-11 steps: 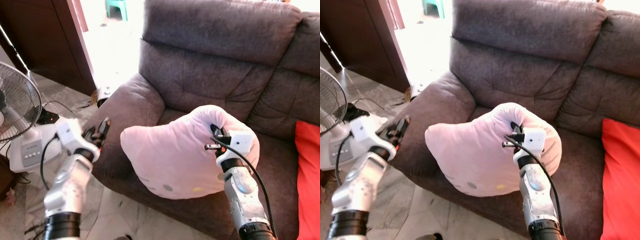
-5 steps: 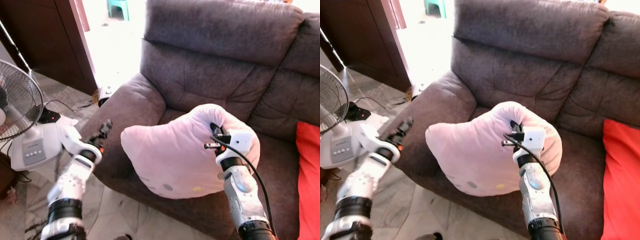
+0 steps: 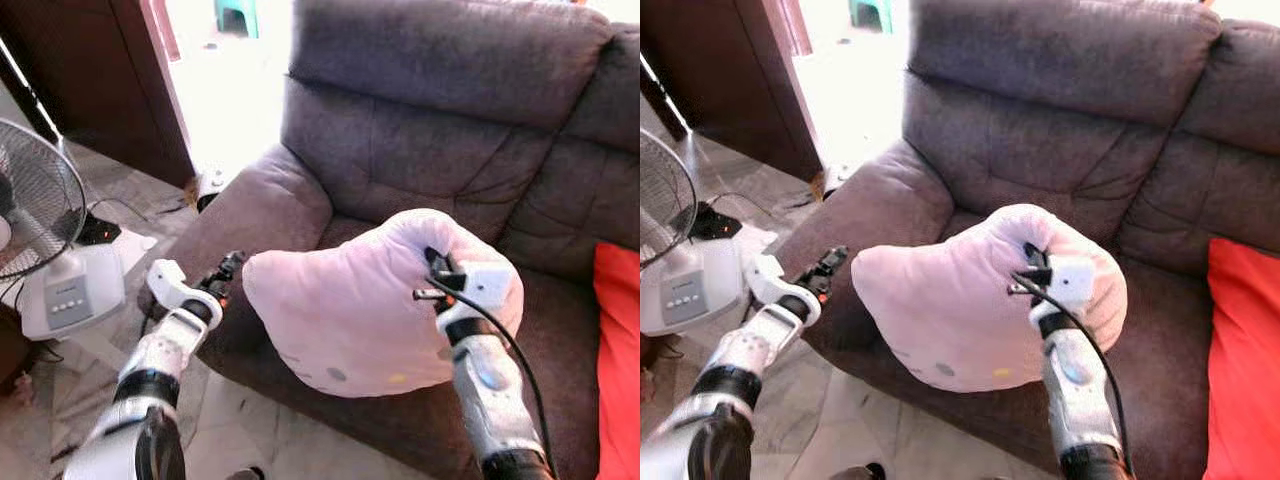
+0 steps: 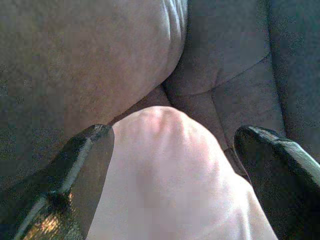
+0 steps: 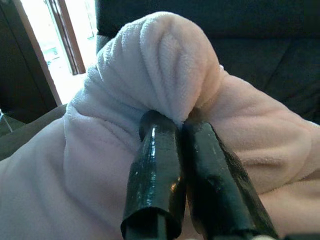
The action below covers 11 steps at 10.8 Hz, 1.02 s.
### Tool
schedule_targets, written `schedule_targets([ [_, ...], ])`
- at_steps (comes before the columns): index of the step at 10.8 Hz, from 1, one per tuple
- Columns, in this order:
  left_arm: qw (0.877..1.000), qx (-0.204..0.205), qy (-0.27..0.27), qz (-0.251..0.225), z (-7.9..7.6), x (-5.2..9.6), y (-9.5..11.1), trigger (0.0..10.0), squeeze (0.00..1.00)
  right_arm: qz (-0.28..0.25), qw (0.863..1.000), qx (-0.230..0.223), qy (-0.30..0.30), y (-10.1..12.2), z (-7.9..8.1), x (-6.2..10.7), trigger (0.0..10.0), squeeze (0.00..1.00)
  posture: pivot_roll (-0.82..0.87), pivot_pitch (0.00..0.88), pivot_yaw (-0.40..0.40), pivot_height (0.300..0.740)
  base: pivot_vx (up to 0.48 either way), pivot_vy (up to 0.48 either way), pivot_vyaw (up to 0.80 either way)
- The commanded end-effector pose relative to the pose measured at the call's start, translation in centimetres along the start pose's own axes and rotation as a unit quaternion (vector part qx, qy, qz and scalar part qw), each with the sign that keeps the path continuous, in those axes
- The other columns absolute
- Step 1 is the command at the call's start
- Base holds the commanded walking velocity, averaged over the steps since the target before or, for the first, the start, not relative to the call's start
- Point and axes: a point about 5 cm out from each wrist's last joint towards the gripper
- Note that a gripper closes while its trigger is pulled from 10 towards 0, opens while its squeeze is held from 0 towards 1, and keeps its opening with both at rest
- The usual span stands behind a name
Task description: Move the pillow to the sofa from floor
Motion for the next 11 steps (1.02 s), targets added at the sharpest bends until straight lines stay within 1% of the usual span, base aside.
schedule_targets([
  [1, 1.000, -0.016, 0.005, -0.001, -0.2, -0.3, 0.4, 10.0, 0.00, 0.042, 0.999, -0.005, 0.017, -1.5, 0.7, 1.1, 10.0, 0.00, 0.13, 0.242, 0.008, 0.740, 0.000, 0.000, 0.00],
  [3, 1.000, -0.019, 0.001, -0.006, -0.6, -0.7, 0.6, 10.0, 0.00, 0.032, 0.999, -0.006, 0.015, -0.7, 0.4, 1.6, 10.0, 0.00, 0.11, 0.279, 0.010, 0.740, 0.000, 0.000, 0.00],
  [4, 1.000, -0.016, -0.018, -0.001, -1.1, -0.9, 0.6, 10.0, 0.00, 0.027, 0.999, -0.009, 0.018, -0.3, 0.4, 2.0, 10.0, 0.00, 0.10, 0.294, 0.007, 0.740, 0.000, 0.000, 0.00],
  [5, 0.999, -0.016, -0.025, 0.013, -1.5, -1.2, 0.3, 10.0, 0.00, 0.033, 0.999, -0.001, 0.026, -0.4, 0.3, 2.6, 10.0, 0.00, 0.10, 0.316, 0.007, 0.740, 0.000, 0.000, 0.00],
  [6, 0.999, -0.014, -0.030, 0.021, -1.8, -1.3, 0.2, 10.0, 0.00, 0.045, 0.999, 0.010, 0.025, -0.6, -0.3, 3.8, 10.0, 0.00, 0.08, 0.344, 0.008, 0.740, 0.000, 0.000, 0.00],
  [7, 0.998, -0.009, -0.049, 0.032, -2.4, -1.5, 0.1, 10.0, 0.00, 0.058, 0.998, 0.015, 0.018, -0.7, -0.9, 4.8, 10.0, 0.00, 0.08, 0.359, 0.008, 0.740, 0.000, 0.000, 0.00],
  [8, 0.997, -0.015, -0.066, 0.047, -3.0, -1.6, -0.1, 10.0, 0.00, 0.063, 0.998, 0.017, 0.016, -0.8, -1.1, 5.3, 10.0, 0.00, 0.08, 0.364, 0.008, 0.740, 0.000, 0.000, 0.00],
  [9, 0.996, -0.032, -0.066, 0.056, -3.1, -1.7, -0.2, 10.0, 0.00, 0.064, 0.998, 0.016, 0.018, -0.5, -1.1, 5.7, 10.0, 0.00, 0.08, 0.373, 0.010, 0.740, 0.000, 0.000, 0.00],
  [10, 0.994, -0.025, -0.078, 0.072, -3.2, -1.7, -0.6, 10.0, 0.00, 0.066, 0.998, 0.016, 0.019, -0.3, -1.0, 6.1, 10.0, 0.00, 0.07, 0.381, 0.013, 0.740, 0.000, 0.000, 0.00],
  [11, 0.992, -0.033, -0.081, 0.092, -3.3, -1.7, -1.1, 10.0, 0.00, 0.070, 0.997, 0.016, 0.018, -0.3, -1.0, 6.4, 10.0, 0.00, 0.07, 0.382, 0.014, 0.740, 0.000, 0.000, 0.00],
])
Point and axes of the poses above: a point about 5 cm out from each wrist's last joint towards the gripper, its own x axis pointing back from the gripper into the wrist, its own y axis along the axis of the wrist's last joint, z = x × y, and after that the axes turned 11 degrees about x, right-handed
